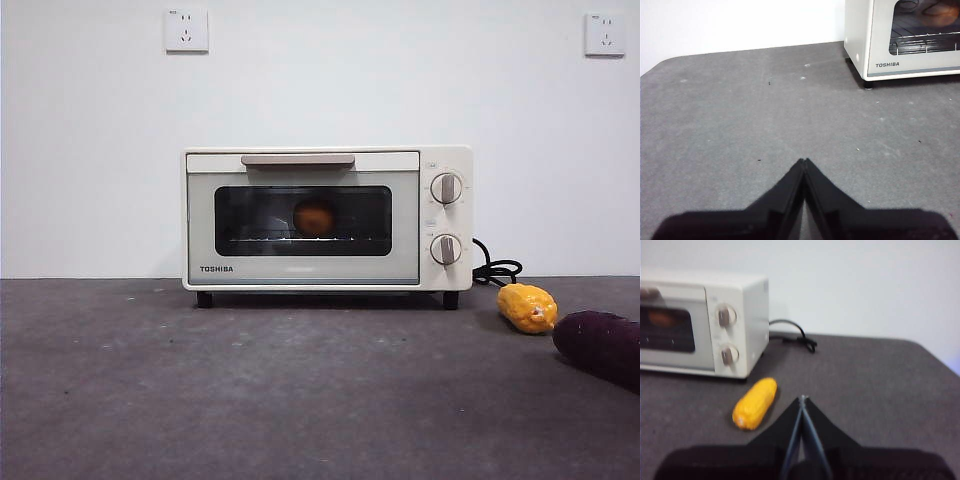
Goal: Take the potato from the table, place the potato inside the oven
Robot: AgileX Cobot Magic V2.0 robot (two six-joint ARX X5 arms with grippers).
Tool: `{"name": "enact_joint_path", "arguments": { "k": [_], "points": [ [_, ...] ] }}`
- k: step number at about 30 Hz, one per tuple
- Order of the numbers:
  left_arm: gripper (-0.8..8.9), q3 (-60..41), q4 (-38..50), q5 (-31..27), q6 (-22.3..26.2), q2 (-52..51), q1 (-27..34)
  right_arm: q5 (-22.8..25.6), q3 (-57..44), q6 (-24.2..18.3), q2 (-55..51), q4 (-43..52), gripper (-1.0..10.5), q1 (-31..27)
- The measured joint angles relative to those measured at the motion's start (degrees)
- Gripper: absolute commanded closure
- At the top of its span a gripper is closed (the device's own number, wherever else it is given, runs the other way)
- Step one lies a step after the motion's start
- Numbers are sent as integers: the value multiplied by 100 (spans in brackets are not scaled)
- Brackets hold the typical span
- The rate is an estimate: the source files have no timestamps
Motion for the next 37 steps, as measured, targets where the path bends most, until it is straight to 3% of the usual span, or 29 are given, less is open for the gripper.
{"name": "enact_joint_path", "arguments": {
  "k": [14, 23, 37],
  "points": [
    [817, 0, 0, 0, 0, 0, 0, 15, -605, 4, 0, -24, 945, 109],
    [818, 0, 0, 0, 0, 0, 0, 446, -619, 13, 0, -188, 945, 114],
    [818, 0, 0, 0, 0, 0, 0, 463, -619, 94, 0, -184, 945, 114]
  ]
}}
